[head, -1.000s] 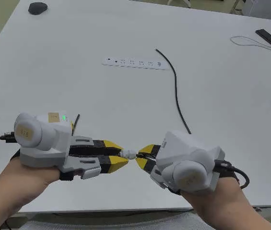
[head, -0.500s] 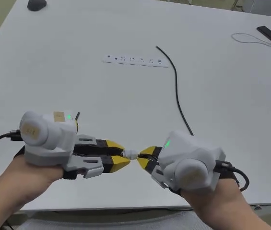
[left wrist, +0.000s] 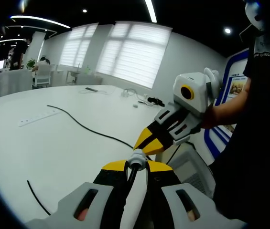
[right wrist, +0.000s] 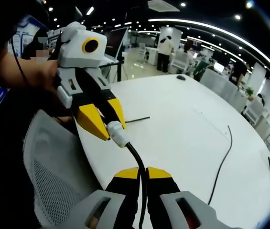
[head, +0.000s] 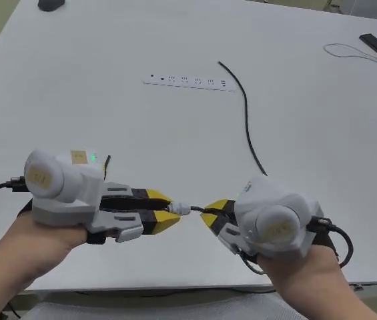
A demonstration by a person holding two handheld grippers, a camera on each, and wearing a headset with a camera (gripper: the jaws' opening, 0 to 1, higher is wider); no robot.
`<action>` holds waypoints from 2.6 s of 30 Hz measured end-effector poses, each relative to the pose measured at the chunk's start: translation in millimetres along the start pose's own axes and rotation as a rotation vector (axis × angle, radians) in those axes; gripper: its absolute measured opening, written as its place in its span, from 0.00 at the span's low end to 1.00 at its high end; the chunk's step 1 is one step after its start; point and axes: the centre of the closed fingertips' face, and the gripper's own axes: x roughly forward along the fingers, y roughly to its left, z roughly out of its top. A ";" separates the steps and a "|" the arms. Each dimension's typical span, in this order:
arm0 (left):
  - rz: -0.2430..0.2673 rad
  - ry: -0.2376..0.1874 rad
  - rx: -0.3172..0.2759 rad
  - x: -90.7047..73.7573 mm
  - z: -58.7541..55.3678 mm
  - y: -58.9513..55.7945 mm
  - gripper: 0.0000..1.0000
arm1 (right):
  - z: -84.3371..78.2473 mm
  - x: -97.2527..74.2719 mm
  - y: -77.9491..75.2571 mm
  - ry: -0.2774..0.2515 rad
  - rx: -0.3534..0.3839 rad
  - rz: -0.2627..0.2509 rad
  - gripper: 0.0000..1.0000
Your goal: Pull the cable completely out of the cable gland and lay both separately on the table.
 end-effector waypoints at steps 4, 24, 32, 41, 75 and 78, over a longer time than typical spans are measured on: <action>0.003 -0.011 -0.005 -3.4 2.1 1.2 0.15 | -9.3 -1.0 -11.7 0.011 0.051 -0.037 0.00; 0.010 -0.050 -0.024 -10.2 9.5 0.7 0.15 | -64.2 9.1 -38.5 -0.002 0.521 -0.151 0.00; 0.011 -0.049 -0.020 -10.2 9.9 1.2 0.15 | -64.2 8.5 -34.6 -0.011 0.530 -0.156 0.00; 0.010 -0.039 -0.004 -8.8 11.1 0.3 0.15 | -65.0 4.8 -31.8 -0.021 0.518 -0.146 0.01; 0.032 -0.038 -0.013 -11.2 14.3 1.5 0.15 | 31.6 -22.2 -4.5 -0.075 -0.064 -0.023 0.22; 0.033 -0.037 -0.014 -10.8 13.8 0.6 0.15 | 33.1 -15.9 4.7 -0.057 -0.103 0.004 0.17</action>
